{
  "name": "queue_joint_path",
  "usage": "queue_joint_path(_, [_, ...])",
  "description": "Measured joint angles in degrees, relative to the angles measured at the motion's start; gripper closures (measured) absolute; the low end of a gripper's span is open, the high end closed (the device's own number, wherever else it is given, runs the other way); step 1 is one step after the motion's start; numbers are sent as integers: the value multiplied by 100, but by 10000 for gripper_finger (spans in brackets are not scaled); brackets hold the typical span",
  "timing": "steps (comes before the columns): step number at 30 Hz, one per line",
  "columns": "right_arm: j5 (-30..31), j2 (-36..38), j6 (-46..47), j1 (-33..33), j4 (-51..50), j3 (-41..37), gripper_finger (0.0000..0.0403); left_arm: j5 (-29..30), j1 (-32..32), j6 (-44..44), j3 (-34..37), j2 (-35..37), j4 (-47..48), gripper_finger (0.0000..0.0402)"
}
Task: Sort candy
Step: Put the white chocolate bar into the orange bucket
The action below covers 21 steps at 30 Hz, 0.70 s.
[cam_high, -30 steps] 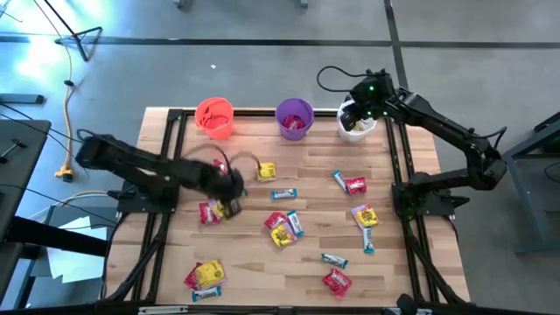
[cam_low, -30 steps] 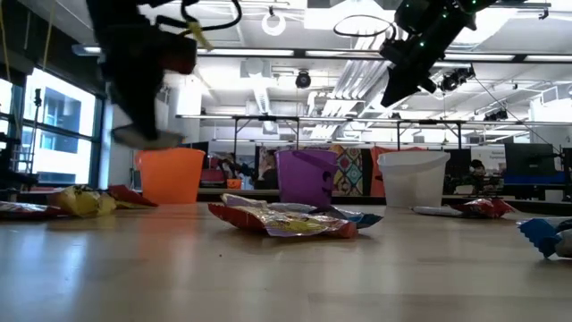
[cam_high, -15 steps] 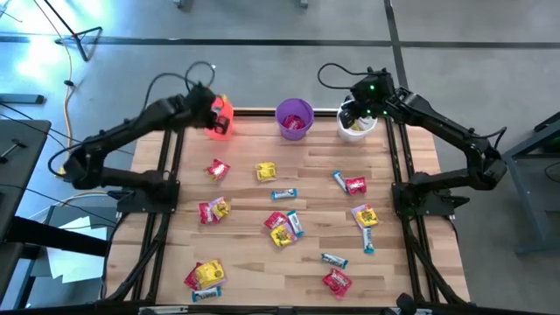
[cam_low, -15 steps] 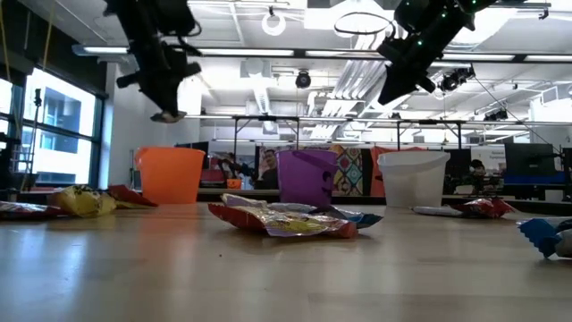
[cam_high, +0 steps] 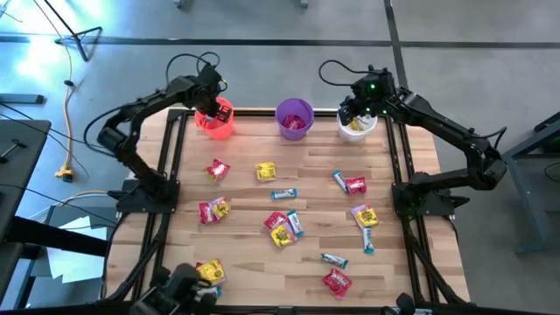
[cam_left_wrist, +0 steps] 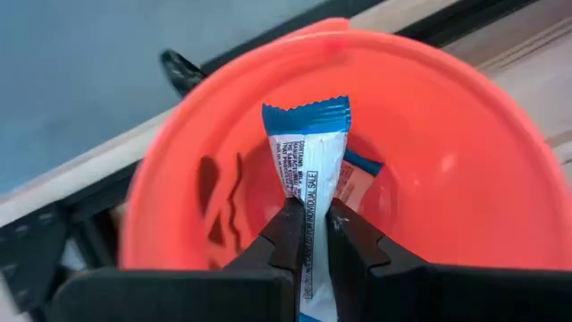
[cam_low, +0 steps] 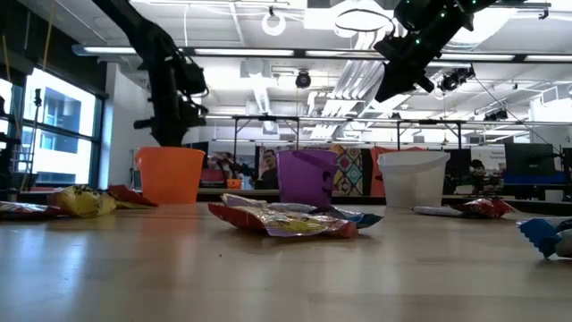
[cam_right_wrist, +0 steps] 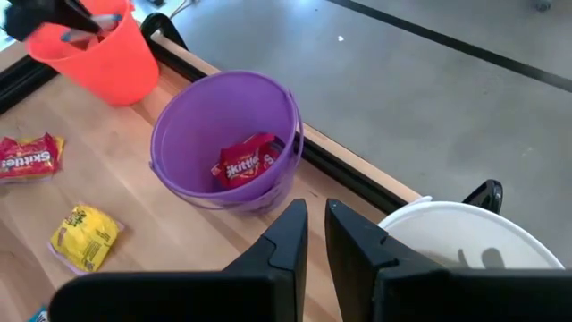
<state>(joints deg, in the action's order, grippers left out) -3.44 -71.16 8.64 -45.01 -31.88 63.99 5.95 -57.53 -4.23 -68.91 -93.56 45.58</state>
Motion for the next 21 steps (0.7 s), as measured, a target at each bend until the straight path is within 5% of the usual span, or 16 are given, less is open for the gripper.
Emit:
queue_joint_path(11, [0, 0, 37, 4, 0, 0, 364, -205, -38, 87, -3, -463, -334, 373])
queue_joint_path(21, [2, 0, -6, 4, 0, 0, 364, -331, 14, 467, -3, -359, -351, 317])
